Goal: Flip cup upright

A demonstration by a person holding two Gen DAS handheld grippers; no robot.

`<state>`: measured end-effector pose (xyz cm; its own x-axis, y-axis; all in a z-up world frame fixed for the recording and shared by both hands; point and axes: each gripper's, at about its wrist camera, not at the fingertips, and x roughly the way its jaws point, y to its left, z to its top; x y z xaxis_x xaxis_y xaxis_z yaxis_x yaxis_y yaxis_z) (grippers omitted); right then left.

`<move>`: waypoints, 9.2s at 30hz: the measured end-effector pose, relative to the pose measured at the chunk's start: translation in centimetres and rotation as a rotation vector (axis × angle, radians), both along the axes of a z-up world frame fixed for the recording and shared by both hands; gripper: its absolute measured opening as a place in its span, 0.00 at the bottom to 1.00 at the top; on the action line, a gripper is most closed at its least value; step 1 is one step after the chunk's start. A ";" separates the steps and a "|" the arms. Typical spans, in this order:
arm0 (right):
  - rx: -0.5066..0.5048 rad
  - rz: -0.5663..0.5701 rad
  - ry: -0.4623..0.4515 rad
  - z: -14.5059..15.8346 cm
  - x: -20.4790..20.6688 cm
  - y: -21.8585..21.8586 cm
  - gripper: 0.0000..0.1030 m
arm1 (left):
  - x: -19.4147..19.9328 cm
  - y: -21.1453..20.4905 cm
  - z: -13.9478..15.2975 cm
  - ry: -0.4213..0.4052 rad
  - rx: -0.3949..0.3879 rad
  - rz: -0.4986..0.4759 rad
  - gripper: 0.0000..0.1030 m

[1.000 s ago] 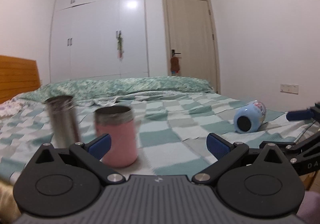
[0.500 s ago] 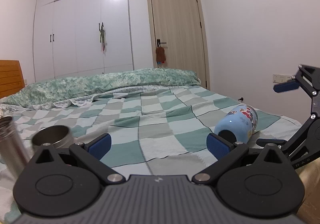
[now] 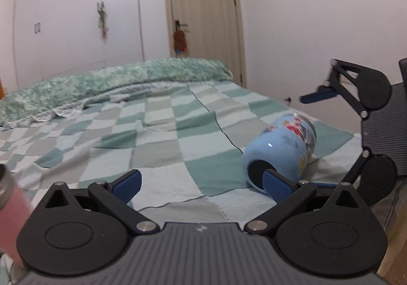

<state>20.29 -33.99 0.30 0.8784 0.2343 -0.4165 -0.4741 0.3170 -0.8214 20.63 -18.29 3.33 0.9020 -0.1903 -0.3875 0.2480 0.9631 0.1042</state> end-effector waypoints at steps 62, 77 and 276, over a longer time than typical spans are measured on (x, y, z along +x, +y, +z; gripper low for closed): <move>-0.223 0.131 0.052 0.1 -14.1 25.1 0.82 | -16.6 22.3 3.1 -0.013 -0.074 0.164 1.00; 0.222 0.028 0.101 2.9 -14.4 21.3 1.00 | -16.0 21.4 3.6 -0.011 0.042 0.107 1.00; 1.113 -0.222 0.093 -1.0 -17.4 12.4 1.00 | -20.2 20.4 -3.0 -0.279 -0.112 0.300 1.00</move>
